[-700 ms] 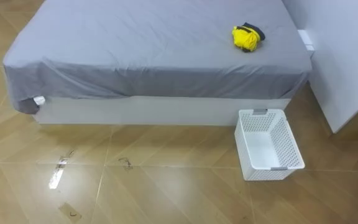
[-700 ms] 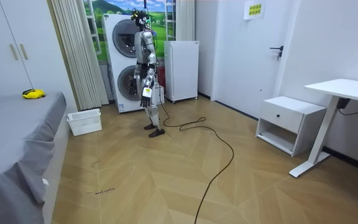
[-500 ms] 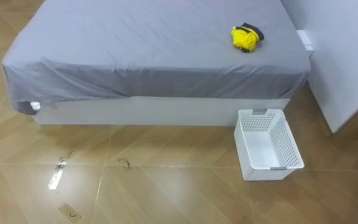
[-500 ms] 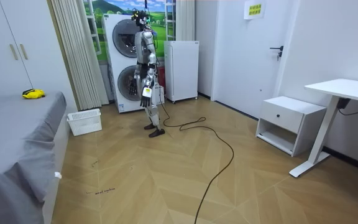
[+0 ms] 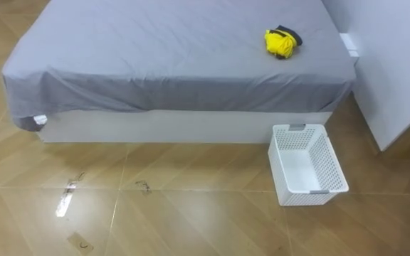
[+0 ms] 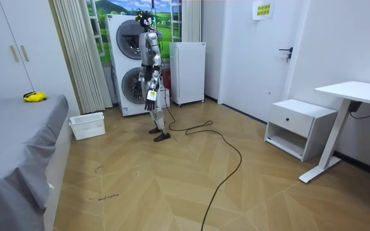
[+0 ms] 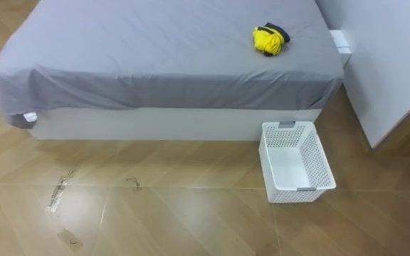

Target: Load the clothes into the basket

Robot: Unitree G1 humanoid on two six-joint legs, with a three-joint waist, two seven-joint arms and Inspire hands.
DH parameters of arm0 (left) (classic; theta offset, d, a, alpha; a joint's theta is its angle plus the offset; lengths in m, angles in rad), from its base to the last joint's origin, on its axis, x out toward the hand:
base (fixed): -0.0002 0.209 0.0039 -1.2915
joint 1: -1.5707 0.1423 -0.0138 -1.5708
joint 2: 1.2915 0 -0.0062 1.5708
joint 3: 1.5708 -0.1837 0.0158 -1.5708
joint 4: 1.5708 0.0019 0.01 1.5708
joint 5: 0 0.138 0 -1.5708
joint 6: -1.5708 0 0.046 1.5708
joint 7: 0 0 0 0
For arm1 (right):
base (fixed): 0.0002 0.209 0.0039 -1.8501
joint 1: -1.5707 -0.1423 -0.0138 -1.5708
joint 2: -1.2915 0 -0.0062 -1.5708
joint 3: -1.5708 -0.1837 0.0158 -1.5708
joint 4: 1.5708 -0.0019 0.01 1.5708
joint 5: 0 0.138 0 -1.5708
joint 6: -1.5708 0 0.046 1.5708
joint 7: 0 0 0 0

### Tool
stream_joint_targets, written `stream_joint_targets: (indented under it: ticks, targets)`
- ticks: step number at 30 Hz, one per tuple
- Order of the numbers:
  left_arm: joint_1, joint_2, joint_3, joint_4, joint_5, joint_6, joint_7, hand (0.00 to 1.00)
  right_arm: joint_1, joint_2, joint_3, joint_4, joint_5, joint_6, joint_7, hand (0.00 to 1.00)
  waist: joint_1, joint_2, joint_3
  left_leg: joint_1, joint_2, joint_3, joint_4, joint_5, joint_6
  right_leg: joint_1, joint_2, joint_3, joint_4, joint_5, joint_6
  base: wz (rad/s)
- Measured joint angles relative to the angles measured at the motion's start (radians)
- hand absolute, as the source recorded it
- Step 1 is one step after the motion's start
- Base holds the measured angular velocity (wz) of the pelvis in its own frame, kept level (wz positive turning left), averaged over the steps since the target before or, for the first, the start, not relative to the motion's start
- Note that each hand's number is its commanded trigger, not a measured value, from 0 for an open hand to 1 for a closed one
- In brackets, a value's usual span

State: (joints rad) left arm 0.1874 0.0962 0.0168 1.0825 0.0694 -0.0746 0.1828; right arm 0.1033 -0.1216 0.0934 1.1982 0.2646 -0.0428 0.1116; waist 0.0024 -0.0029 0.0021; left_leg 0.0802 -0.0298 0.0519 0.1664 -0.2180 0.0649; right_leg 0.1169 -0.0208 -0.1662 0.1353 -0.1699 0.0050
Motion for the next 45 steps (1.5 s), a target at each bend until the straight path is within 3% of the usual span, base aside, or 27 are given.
stream_joint_targets:
  ticks: [9, 13, 15, 16, 17, 18, 19, 21, 22, 24, 25, 26, 27, 28, 29, 30, 31, 32, 34, 36, 37, 38, 40, 42, 43, 44, 45]
  targets:
    - [-0.002, -0.004, 0.019, 0.004, -0.018, 0.001, 0.000, 0.00, -0.009, -0.002, -0.001, -0.002, -0.048, 0.000, 0.000, 0.00, 0.007, 0.001, 0.0003, -0.011, 0.007, 0.007, 0.027, -0.013, -0.004, -0.018, 0.002, 0.000, 0.030, -0.017, -0.005, -0.02]
    - [0.001, -0.002, 0.068, 0.023, -0.075, 0.005, 0.000, 0.00, -0.011, 0.001, -0.001, 0.006, -0.038, 0.000, 0.002, 0.00, 0.006, -0.003, 0.0028, -0.083, 0.034, 0.030, 0.221, -0.089, -0.032, -0.048, 0.012, -0.026, 0.107, -0.087, -0.023, -0.04]
    - [0.000, 0.001, 0.077, 0.011, -0.138, 0.004, 0.001, 0.00, -0.007, 0.000, 0.000, 0.002, -0.019, -0.001, 0.002, 0.00, 0.004, -0.005, 0.0033, -0.160, 0.052, 0.066, 0.382, -0.090, -0.040, -0.050, 0.008, -0.025, 0.127, -0.117, -0.040, 0.25]
    - [0.000, 0.005, 0.079, 0.009, -0.165, 0.002, 0.001, 0.00, -0.006, -0.005, 0.000, 0.004, -0.010, -0.003, 0.002, 0.00, 0.006, -0.006, 0.0096, -0.231, 0.076, 0.093, 0.526, -0.067, -0.054, -0.042, 0.013, -0.019, 0.127, -0.122, -0.048, 0.19]
    - [0.005, 0.006, 0.076, 0.012, -0.193, 0.002, 0.001, 0.00, -0.004, -0.008, -0.003, 0.005, -0.007, -0.002, 0.000, 0.00, 0.002, -0.002, 0.0094, -0.301, 0.071, 0.074, 0.589, -0.066, -0.048, -0.027, 0.010, -0.001, 0.135, -0.135, -0.055, 0.22]
    - [0.006, 0.006, 0.068, 0.013, -0.213, 0.002, 0.003, 0.00, -0.004, -0.009, -0.005, 0.005, -0.001, -0.001, -0.001, 0.00, 0.000, -0.003, 0.0097, -0.328, 0.062, 0.068, 0.562, -0.068, -0.046, -0.026, 0.005, 0.003, 0.141, -0.144, -0.054, 0.30]
    - [0.006, 0.005, 0.038, 0.011, -0.252, 0.001, 0.005, 0.00, -0.004, -0.012, -0.004, 0.005, 0.008, 0.001, -0.005, 0.00, 0.001, -0.010, 0.0083, -0.383, 0.042, 0.068, 0.455, -0.057, -0.051, -0.030, -0.009, 0.005, 0.150, -0.164, -0.045, 0.17]
    - [0.007, -0.004, 0.024, 0.012, -0.296, -0.007, 0.006, 0.00, -0.006, -0.013, -0.002, 0.005, 0.006, 0.001, -0.009, 0.00, 0.019, -0.007, 0.0091, -0.457, 0.034, 0.075, 0.181, 0.061, -0.077, -0.026, -0.025, 0.016, 0.157, -0.194, -0.031, -0.11]
    - [0.007, -0.005, 0.024, 0.014, -0.300, -0.012, 0.006, 0.00, -0.005, -0.011, 0.003, 0.005, 0.007, 0.002, -0.011, 0.00, 0.028, -0.008, 0.0090, -0.467, 0.036, 0.075, 0.130, 0.094, -0.077, -0.021, -0.029, 0.025, 0.157, -0.201, -0.031, -0.37]
    - [0.012, -0.009, 0.024, 0.015, -0.312, -0.020, 0.005, 0.00, -0.003, -0.010, 0.003, 0.004, 0.005, 0.012, -0.020, 0.00, 0.035, -0.012, 0.0096, -0.475, 0.037, 0.084, 0.048, 0.195, -0.064, 0.003, -0.050, 0.041, 0.155, -0.230, -0.020, -0.36]
    - [0.011, -0.006, 0.028, 0.015, -0.317, -0.021, 0.004, 0.00, -0.003, -0.010, 0.000, 0.003, 0.000, 0.012, -0.029, 0.00, 0.030, -0.020, 0.0100, -0.478, 0.025, 0.103, 0.059, 0.258, -0.038, 0.021, -0.075, 0.046, 0.151, -0.251, -0.004, -0.26]
    - [0.010, 0.000, 0.029, 0.017, -0.319, -0.032, 0.000, 0.00, -0.003, -0.012, -0.009, 0.003, -0.004, 0.012, -0.035, 0.00, 0.028, -0.040, 0.0043, -0.487, 0.001, 0.131, 0.093, 0.290, -0.010, 0.032, -0.110, 0.055, 0.147, -0.270, 0.023, -0.20]
    - [0.005, 0.002, 0.029, 0.020, -0.322, -0.042, -0.001, 0.00, -0.003, -0.012, -0.017, 0.003, -0.004, 0.011, -0.036, 0.00, 0.026, -0.039, -0.0014, -0.488, -0.011, 0.144, 0.123, 0.273, 0.017, 0.035, -0.128, 0.057, 0.141, -0.276, 0.033, -0.16]
    - [-0.001, 0.004, 0.029, 0.022, -0.328, -0.058, -0.002, 0.00, 0.005, -0.013, -0.033, 0.002, -0.004, 0.008, -0.037, 0.00, 0.027, -0.068, 0.0050, -0.495, -0.042, 0.169, 0.189, 0.200, 0.024, 0.052, -0.166, 0.058, 0.152, -0.284, 0.050, -0.13]
    - [-0.014, 0.001, 0.027, 0.027, -0.336, -0.071, -0.002, 0.00, 0.010, -0.013, -0.050, -0.003, 0.004, 0.007, -0.043, 0.00, 0.029, -0.070, 0.0071, -0.492, -0.054, 0.179, 0.245, 0.144, 0.034, 0.040, -0.191, 0.043, 0.229, -0.276, 0.062, -0.12]
    - [-0.021, 0.000, 0.026, 0.033, -0.336, -0.075, -0.002, 0.00, 0.015, -0.012, -0.056, -0.011, 0.006, 0.005, -0.048, 0.00, 0.028, -0.066, 0.0062, -0.483, -0.055, 0.185, 0.268, 0.119, 0.037, 0.028, -0.201, 0.039, 0.289, -0.263, 0.078, -0.08]
    - [-0.023, 0.001, 0.026, 0.038, -0.337, -0.085, 0.000, 0.00, 0.032, -0.010, -0.058, -0.029, 0.011, -0.001, -0.057, 0.00, 0.031, -0.064, 0.0049, -0.440, -0.058, 0.194, 0.287, 0.069, 0.042, -0.004, -0.220, 0.049, 0.437, -0.205, 0.087, -0.05]
    - [-0.021, 0.004, 0.025, 0.037, -0.338, -0.089, 0.001, 0.00, 0.037, -0.007, -0.060, -0.039, 0.011, -0.001, -0.067, 0.00, 0.031, -0.065, 0.0036, -0.373, -0.065, 0.205, 0.273, 0.040, 0.048, -0.041, -0.236, 0.059, 0.580, -0.094, 0.084, -0.05]
    - [-0.028, 0.008, 0.016, 0.037, -0.334, -0.099, 0.003, 0.00, 0.036, -0.005, -0.068, -0.075, 0.009, -0.002, -0.085, 0.00, 0.031, -0.052, 0.0015, -0.272, -0.065, 0.190, 0.211, 0.005, 0.050, -0.111, -0.236, 0.061, 0.751, 0.086, 0.060, -0.03]
    - [-0.039, 0.009, 0.022, 0.038, -0.298, -0.102, 0.006, 0.00, 0.031, -0.005, -0.077, -0.158, 0.011, -0.009, -0.091, 0.00, 0.037, -0.036, 0.0066, -0.190, -0.052, 0.163, 0.160, -0.017, 0.042, -0.210, -0.187, 0.048, 0.843, -0.025, 0.021, -0.14]
    - [-0.044, 0.011, 0.021, 0.036, -0.271, -0.102, 0.005, 0.00, 0.025, -0.004, -0.078, -0.229, 0.008, -0.008, -0.099, 0.00, 0.033, -0.022, 0.0108, -0.135, -0.043, 0.107, 0.127, -0.023, 0.035, -0.284, -0.140, 0.029, 0.835, -0.090, -0.006, -0.09]
    - [-0.047, 0.012, 0.020, 0.036, -0.261, -0.101, 0.005, 0.00, 0.014, -0.003, -0.077, -0.288, 0.009, -0.013, -0.110, 0.00, 0.028, -0.009, 0.0115, -0.090, -0.029, 0.065, 0.104, -0.033, 0.029, -0.349, -0.091, -0.004, 0.775, -0.128, -0.013, -0.04]
    - [-0.041, 0.016, 0.011, 0.026, -0.252, -0.097, 0.004, 0.00, -0.006, 0.001, -0.076, -0.332, 0.004, -0.027, -0.131, 0.00, 0.018, -0.002, 0.0119, -0.022, -0.012, 0.003, 0.065, -0.046, 0.018, -0.425, -0.037, -0.038, 0.577, -0.132, -0.018, 0.37]
    - [-0.041, 0.018, -0.023, 0.015, -0.252, -0.092, 0.003, 0.00, -0.006, 0.000, -0.078, -0.384, 0.004, -0.029, -0.159, 0.00, 0.006, -0.007, 0.0096, 0.035, 0.001, -0.034, 0.032, -0.071, 0.003, -0.460, -0.027, -0.038, 0.325, -0.049, -0.020, 0.71]
    - [-0.030, 0.012, -0.032, 0.016, -0.238, -0.084, 0.001, 0.00, -0.013, 0.000, -0.086, -0.399, 0.006, -0.040, -0.172, 0.00, 0.006, 0.002, 0.0061, 0.082, 0.026, -0.040, 0.016, -0.092, -0.015, -0.468, -0.027, -0.050, 0.230, 0.089, -0.030, 0.51]
    - [-0.017, 0.016, -0.032, 0.016, -0.228, -0.084, 0.001, 0.00, -0.020, 0.001, -0.087, -0.419, 0.007, -0.053, -0.186, 0.00, 0.016, -0.001, -0.0036, 0.102, 0.049, -0.038, 0.028, -0.121, -0.042, -0.461, -0.017, -0.063, 0.216, 0.145, -0.064, 0.37]
    - [-0.016, 0.018, -0.031, 0.022, -0.229, -0.081, 0.001, 0.00, -0.029, -0.001, -0.088, -0.428, 0.008, -0.059, -0.191, 0.00, 0.023, 0.006, -0.0056, 0.104, 0.059, -0.032, 0.040, -0.133, -0.063, -0.449, -0.004, -0.073, 0.230, 0.138, -0.075, 0.17]
